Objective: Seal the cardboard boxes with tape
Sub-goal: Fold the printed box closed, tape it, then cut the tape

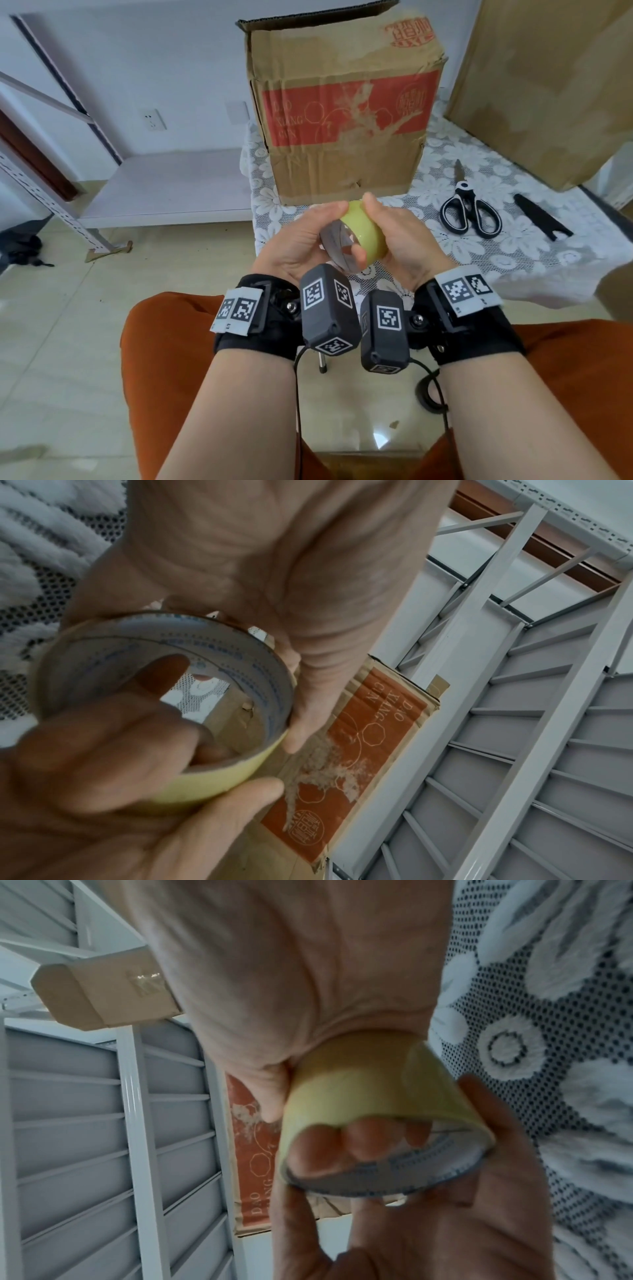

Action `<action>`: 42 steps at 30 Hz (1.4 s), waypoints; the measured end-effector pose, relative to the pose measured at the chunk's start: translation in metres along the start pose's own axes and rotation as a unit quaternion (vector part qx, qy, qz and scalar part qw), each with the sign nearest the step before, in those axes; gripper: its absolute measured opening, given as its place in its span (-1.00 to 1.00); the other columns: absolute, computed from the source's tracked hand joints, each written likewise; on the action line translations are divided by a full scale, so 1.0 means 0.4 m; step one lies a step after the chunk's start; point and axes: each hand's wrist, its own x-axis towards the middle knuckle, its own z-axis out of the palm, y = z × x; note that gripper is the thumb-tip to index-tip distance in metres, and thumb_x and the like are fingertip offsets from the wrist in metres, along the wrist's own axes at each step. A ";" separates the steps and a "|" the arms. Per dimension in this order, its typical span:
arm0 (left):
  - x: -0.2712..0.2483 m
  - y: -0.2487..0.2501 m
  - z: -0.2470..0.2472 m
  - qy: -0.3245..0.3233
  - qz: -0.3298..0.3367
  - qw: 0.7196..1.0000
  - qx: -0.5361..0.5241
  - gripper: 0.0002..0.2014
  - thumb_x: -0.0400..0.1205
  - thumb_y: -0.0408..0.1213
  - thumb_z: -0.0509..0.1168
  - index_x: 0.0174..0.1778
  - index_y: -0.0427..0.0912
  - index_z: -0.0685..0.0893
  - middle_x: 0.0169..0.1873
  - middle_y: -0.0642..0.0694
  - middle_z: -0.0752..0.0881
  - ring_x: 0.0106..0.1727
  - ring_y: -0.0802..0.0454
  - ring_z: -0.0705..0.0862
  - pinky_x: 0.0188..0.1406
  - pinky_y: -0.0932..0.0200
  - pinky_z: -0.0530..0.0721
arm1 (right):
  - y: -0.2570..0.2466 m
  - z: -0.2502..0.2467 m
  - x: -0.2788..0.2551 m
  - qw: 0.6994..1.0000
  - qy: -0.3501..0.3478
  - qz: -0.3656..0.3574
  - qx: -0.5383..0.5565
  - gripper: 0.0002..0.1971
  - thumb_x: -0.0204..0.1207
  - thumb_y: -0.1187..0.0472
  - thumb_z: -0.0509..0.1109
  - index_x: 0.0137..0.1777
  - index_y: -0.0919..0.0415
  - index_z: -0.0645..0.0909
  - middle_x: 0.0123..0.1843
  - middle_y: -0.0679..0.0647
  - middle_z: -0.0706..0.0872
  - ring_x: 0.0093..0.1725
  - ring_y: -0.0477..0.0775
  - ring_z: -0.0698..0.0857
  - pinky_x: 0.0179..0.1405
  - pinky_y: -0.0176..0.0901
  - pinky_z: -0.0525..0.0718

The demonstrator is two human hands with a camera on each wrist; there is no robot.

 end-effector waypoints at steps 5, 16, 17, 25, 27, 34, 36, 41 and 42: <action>0.015 0.002 -0.013 0.038 0.002 0.999 0.015 -0.53 0.60 -0.20 0.43 0.41 -0.24 0.56 0.02 -0.30 0.56 -0.54 -0.09 0.61 -0.44 0.04 0.70 | 0.000 -0.006 -0.001 0.986 -0.097 0.032 0.129 -0.46 0.72 -0.03 -0.03 0.16 0.42 0.61 -0.14 0.25 0.74 -0.23 0.08 0.70 -0.21 -0.07 0.61; -0.001 0.002 0.005 -0.023 0.011 1.000 0.007 -0.74 0.70 -0.23 0.30 0.30 -0.14 0.54 -0.32 -0.22 0.80 -0.34 -0.10 0.75 -0.30 0.11 0.66 | 0.008 -0.012 0.009 0.999 -0.017 0.018 0.036 -0.42 0.64 -0.24 0.08 -0.05 0.27 0.69 -0.27 0.11 0.72 -0.27 0.03 0.66 -0.19 -0.09 0.56; -0.001 0.004 0.005 -0.020 0.014 0.999 0.022 -0.75 0.70 -0.22 0.29 0.28 -0.16 0.55 -0.35 -0.20 0.80 -0.35 -0.09 0.76 -0.27 0.08 0.66 | 0.006 -0.014 0.008 0.995 -0.048 0.026 0.078 -0.41 0.67 -0.20 0.03 0.03 0.33 0.67 -0.25 0.14 0.72 -0.27 0.03 0.66 -0.23 -0.10 0.58; -0.007 0.002 0.006 -0.069 0.001 0.998 0.007 -0.61 0.73 -0.21 0.23 0.44 -0.32 0.52 -0.09 -0.33 0.62 -0.40 -0.08 0.67 -0.09 0.05 0.57 | -0.001 -0.014 -0.003 0.999 -0.020 -0.022 0.024 -0.68 0.69 0.06 0.21 -0.13 0.16 0.74 -0.32 0.02 0.77 -0.37 -0.12 0.69 -0.22 -0.16 0.58; -0.006 0.003 0.005 -0.078 0.005 0.997 0.010 -0.58 0.73 -0.22 0.22 0.50 -0.30 0.48 -0.05 -0.34 0.64 -0.35 -0.10 0.68 -0.21 0.11 0.64 | -0.006 -0.013 -0.004 1.000 -0.003 -0.019 0.004 -0.60 0.67 -0.08 0.20 -0.18 0.12 0.76 -0.35 0.01 0.75 -0.32 -0.07 0.68 -0.13 -0.10 0.57; -0.007 0.013 0.001 -0.047 0.031 0.998 0.040 -0.77 0.72 -0.22 0.21 0.06 -0.25 0.73 -0.23 -0.26 0.78 -0.43 -0.06 0.74 0.02 -0.03 0.59 | -0.003 -0.024 -0.010 0.993 -0.110 -0.021 0.047 -0.76 0.66 0.17 0.20 0.08 0.26 0.67 -0.29 0.05 0.75 -0.28 -0.02 0.68 -0.19 -0.10 0.58; -0.006 0.008 0.000 -0.060 0.025 0.997 0.037 -0.63 0.75 -0.20 0.16 -0.14 -0.25 0.83 -0.27 -0.23 0.80 -0.38 -0.04 0.75 -0.15 0.09 0.63 | 0.000 -0.024 -0.006 0.997 -0.076 -0.017 0.027 -0.76 0.63 0.14 0.29 0.11 0.28 0.69 -0.23 0.07 0.75 -0.26 -0.03 0.68 -0.22 -0.13 0.59; -0.012 0.005 0.000 -0.051 0.011 0.999 0.013 -0.74 0.73 -0.22 0.24 0.16 -0.31 0.71 -0.12 -0.33 0.73 -0.21 -0.15 0.66 -0.30 0.14 0.64 | -0.009 -0.013 -0.006 0.998 -0.067 -0.017 0.012 -0.54 0.61 -0.12 0.24 0.13 0.28 0.72 -0.20 0.07 0.77 -0.22 -0.03 0.70 -0.17 -0.18 0.62; -0.013 0.006 -0.001 -0.051 0.010 0.998 0.022 -0.75 0.73 -0.22 0.23 0.23 -0.27 0.65 -0.20 -0.31 0.74 -0.26 -0.13 0.68 -0.31 0.12 0.65 | -0.007 -0.016 -0.006 0.996 -0.085 -0.012 0.038 -0.49 0.63 -0.12 0.21 0.21 0.34 0.67 -0.14 0.13 0.75 -0.17 0.00 0.70 -0.14 -0.16 0.63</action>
